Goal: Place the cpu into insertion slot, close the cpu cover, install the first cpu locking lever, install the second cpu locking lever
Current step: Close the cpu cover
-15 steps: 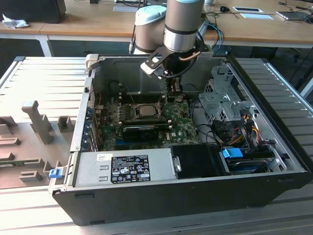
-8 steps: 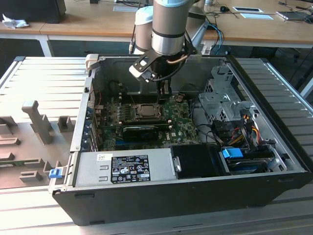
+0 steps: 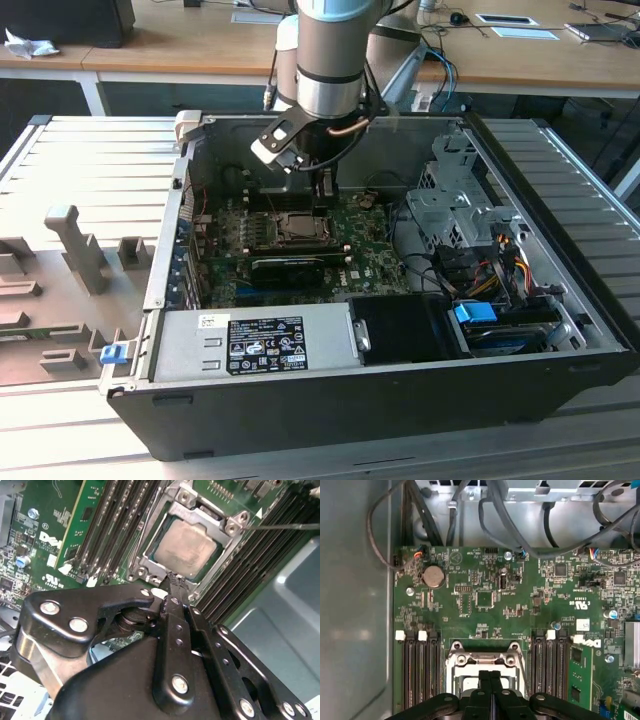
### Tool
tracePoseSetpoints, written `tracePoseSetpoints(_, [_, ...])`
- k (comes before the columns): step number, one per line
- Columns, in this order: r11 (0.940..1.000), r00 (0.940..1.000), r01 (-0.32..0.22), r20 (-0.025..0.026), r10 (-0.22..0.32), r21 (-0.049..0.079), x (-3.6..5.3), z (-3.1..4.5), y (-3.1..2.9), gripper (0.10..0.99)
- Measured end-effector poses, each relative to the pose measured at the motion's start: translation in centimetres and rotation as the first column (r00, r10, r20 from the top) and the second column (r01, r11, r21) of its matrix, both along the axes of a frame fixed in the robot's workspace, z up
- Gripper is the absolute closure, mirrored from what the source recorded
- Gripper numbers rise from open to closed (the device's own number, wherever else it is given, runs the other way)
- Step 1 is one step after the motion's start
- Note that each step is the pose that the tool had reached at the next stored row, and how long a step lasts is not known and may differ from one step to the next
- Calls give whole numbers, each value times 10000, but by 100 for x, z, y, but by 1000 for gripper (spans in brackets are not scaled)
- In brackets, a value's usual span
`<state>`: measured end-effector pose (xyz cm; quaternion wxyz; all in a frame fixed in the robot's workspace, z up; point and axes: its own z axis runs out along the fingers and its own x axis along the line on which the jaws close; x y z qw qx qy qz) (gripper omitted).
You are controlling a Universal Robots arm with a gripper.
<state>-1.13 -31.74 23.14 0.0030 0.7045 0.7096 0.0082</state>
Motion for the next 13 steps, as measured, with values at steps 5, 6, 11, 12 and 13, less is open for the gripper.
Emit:
tracePoseSetpoints(5, [9996, 9996, -285, 1, 285, 2, -71, -10, 4, 980])
tracePoseSetpoints(6, [9995, 9995, -322, 1, 322, 2, -84, -12, 5, 980])
tracePoseSetpoints(11, [9990, 9990, -450, 2, 450, 3, -175, -15, 10, 980])
tracePoseSetpoints(12, [9990, 9990, -457, 1, 457, 2, -196, -15, 10, 980])
tracePoseSetpoints(13, [9990, 9990, -457, 1, 457, 2, -213, -15, 11, 980])
